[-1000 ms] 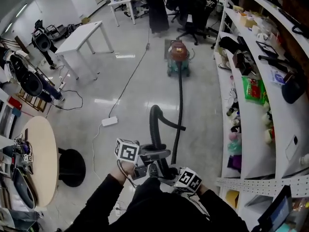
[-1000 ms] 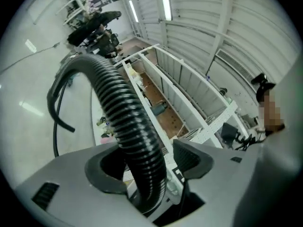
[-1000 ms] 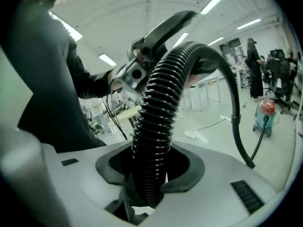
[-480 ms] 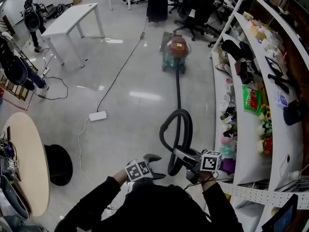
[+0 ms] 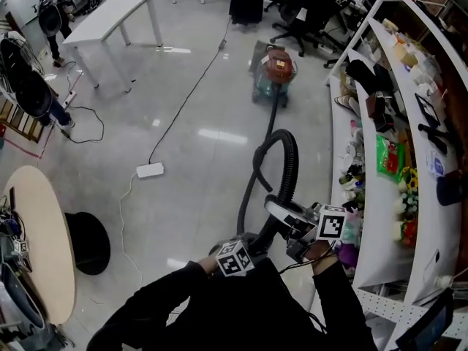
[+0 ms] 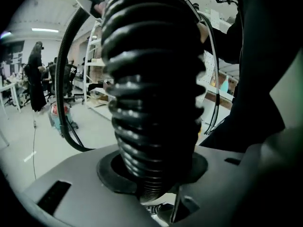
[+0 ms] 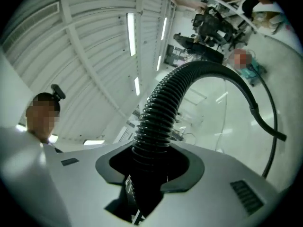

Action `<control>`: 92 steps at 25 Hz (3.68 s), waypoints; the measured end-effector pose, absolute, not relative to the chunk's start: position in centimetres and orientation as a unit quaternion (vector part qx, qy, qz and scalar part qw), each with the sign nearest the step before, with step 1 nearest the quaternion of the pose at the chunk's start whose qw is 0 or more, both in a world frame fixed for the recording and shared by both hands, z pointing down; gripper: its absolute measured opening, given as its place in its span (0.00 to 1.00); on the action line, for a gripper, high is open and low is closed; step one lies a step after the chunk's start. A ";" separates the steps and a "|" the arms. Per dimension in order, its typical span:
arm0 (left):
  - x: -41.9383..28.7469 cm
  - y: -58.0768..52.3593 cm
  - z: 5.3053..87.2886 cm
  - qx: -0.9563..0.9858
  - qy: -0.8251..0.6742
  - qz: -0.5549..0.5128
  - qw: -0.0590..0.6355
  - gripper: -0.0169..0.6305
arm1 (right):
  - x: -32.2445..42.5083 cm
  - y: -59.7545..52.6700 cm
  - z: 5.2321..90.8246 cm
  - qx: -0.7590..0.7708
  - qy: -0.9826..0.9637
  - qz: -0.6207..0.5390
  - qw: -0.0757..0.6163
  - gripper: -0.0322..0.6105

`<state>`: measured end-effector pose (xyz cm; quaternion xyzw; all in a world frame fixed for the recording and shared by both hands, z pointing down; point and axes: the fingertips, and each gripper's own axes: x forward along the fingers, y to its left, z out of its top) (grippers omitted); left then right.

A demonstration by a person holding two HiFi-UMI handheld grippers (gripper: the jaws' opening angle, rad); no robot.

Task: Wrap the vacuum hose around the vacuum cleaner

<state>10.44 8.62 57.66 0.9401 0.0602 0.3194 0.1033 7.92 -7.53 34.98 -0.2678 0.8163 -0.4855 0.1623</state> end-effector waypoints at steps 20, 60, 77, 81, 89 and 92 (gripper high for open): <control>14.0 -2.9 47.2 0.872 -0.015 0.416 0.255 0.26 | 26.7 -16.6 51.4 -0.229 0.557 -0.712 0.361 0.48; 9.5 -37.2 42.6 0.950 -0.091 0.241 0.176 0.57 | 31.7 -43.6 45.9 -0.594 0.683 -0.080 -0.416 0.39; 13.2 -52.0 63.8 0.839 -0.386 0.357 0.140 0.28 | 51.1 -49.6 49.7 -0.670 0.621 -0.366 -0.177 0.41; 16.5 -60.7 55.3 0.835 -0.414 0.362 0.018 0.28 | 58.9 -48.5 53.3 -0.683 0.589 -0.387 -0.190 0.42; 33.5 -68.9 39.7 0.810 -0.344 0.375 -0.290 0.26 | 62.8 -43.2 65.1 -0.634 0.539 -0.537 -0.138 0.42; 38.4 -69.9 38.6 0.811 -0.296 0.379 -0.333 0.25 | 62.3 -42.4 67.0 -0.624 0.526 -0.565 -0.118 0.42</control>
